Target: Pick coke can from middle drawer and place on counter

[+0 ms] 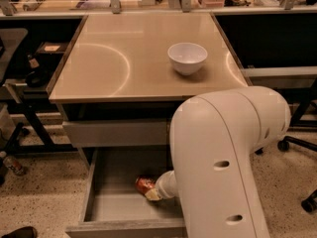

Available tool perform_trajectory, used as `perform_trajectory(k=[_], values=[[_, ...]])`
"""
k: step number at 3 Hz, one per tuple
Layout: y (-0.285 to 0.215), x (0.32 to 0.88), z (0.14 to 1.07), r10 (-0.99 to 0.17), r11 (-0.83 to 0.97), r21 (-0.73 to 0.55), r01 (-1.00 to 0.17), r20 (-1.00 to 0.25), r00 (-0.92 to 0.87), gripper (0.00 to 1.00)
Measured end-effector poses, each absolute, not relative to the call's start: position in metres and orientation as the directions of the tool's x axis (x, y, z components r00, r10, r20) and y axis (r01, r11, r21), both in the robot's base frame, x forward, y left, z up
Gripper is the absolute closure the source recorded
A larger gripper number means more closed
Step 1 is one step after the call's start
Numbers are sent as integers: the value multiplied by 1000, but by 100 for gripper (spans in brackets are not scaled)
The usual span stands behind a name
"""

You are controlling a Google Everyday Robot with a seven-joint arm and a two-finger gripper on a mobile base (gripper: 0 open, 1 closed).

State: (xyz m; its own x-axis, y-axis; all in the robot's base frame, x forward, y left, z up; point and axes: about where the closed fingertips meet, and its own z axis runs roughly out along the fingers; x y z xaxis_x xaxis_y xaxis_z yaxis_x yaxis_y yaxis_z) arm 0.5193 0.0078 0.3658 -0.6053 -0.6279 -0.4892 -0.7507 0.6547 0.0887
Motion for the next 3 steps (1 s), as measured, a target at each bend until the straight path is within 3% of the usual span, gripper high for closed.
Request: perform_trajectory(k=[1, 2, 3], values=[[8, 519, 366, -628, 655, 89, -751, -489, -605, 88], [8, 519, 366, -628, 655, 89, -751, -489, -605, 100], [8, 519, 366, -628, 655, 89, -751, -489, -605, 100]])
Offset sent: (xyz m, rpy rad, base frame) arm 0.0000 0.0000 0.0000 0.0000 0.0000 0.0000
